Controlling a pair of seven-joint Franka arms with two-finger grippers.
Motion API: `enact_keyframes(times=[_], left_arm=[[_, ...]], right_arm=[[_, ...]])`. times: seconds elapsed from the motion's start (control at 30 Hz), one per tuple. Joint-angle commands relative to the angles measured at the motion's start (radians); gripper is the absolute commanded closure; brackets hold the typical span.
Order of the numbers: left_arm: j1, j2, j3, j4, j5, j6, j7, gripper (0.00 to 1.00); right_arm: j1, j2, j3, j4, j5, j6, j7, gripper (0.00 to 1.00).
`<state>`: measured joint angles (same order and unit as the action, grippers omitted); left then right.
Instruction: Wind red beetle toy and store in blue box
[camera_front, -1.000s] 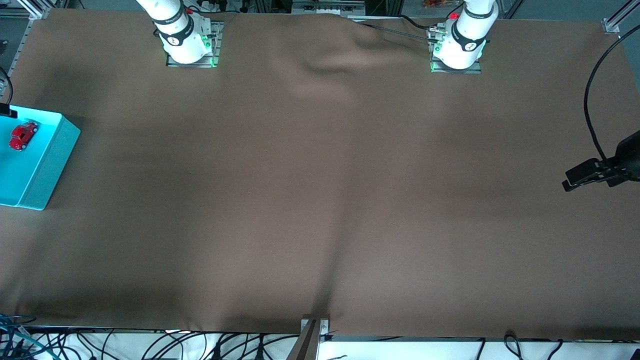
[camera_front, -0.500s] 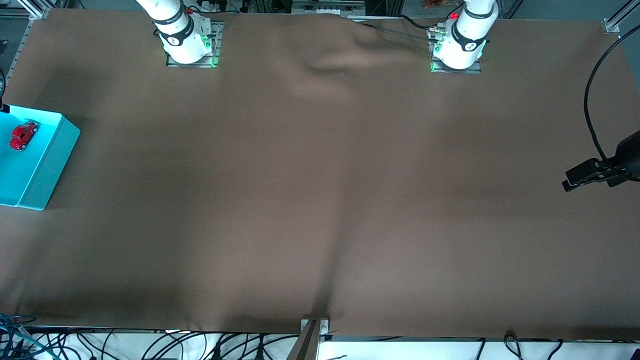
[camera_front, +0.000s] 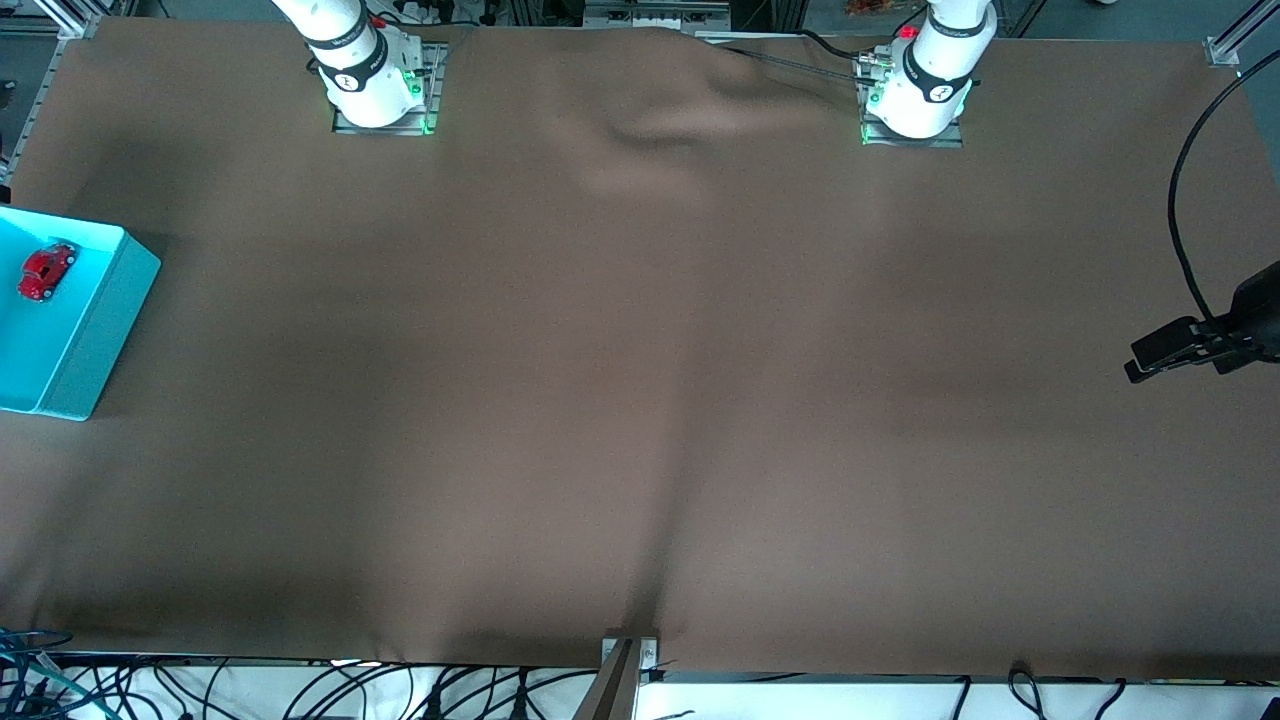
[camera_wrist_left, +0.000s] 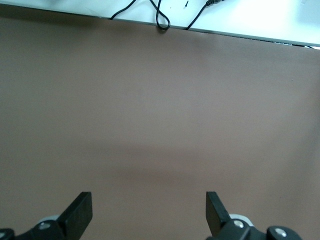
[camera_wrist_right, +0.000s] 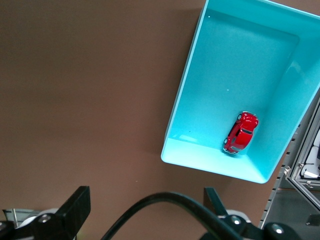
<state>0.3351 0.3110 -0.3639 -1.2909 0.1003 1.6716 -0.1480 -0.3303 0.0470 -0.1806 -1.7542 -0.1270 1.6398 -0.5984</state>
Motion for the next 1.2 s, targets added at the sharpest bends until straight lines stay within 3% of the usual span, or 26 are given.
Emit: enact_keyframes(times=[0.0,0.6,1.17], left_arm=[[-0.002,0.011,0.003,0.028,-0.021,-0.016,0.024,0.00],[0.001,0.011,0.002,0.028,-0.021,-0.016,0.024,0.00],[-0.001,0.011,0.002,0.028,-0.021,-0.016,0.024,0.00]], right_arm=[[0.028,-0.048,-0.002,-0.007,-0.005,-0.046,0.011,0.00],[0.143,-0.067,0.007,0.107,-0.003,-0.241,0.186,0.00],[0.188,-0.072,0.173,0.136,0.004,-0.324,0.475,0.00]])
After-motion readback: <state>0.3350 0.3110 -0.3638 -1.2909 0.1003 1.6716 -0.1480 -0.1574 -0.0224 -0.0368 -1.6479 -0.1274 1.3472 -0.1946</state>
